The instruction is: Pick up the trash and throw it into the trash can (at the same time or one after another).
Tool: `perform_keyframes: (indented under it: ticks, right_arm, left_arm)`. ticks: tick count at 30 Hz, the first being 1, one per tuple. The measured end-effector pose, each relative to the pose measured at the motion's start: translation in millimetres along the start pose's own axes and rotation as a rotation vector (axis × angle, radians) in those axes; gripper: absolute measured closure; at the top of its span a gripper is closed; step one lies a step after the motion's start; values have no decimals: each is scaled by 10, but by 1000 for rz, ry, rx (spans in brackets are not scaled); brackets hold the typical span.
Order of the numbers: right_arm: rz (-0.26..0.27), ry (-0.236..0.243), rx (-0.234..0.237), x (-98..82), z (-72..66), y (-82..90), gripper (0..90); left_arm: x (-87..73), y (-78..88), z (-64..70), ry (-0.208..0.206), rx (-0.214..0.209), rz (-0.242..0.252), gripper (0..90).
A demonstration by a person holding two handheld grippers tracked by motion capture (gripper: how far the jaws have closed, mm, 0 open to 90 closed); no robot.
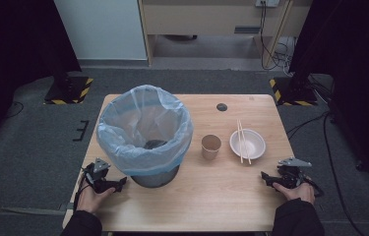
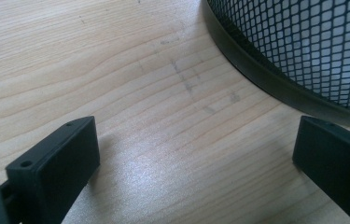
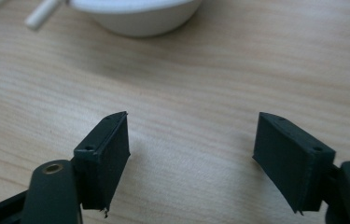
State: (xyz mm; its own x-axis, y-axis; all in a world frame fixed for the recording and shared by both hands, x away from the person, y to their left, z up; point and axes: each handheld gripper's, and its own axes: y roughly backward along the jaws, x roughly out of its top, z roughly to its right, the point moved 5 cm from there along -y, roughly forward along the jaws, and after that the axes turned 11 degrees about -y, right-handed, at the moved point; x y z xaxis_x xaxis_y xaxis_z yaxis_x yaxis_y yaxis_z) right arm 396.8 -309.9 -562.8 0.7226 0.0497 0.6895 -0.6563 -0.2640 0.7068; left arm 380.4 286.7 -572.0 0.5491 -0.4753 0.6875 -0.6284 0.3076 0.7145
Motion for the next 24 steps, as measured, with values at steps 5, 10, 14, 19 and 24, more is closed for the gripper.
perform_keyframes:
  ticks: [5,10,14,19,24]
  right_arm:
    - [84,-48,26,124,-25,126,285]
    - [150,-47,8,248,-31,261,301]
    - [198,-41,10,349,-55,371,308]
    - [257,-42,28,487,-89,460,313]
    - [320,-40,41,603,-115,537,302]
  left_arm:
    - [-2,3,13,-3,-3,0,1]
    - [-3,5,20,-3,0,0,0]
    - [-4,6,26,-4,-1,-2,0]
    - [-5,10,33,-2,1,-3,0]
    - [-5,10,34,-2,1,-3,0]
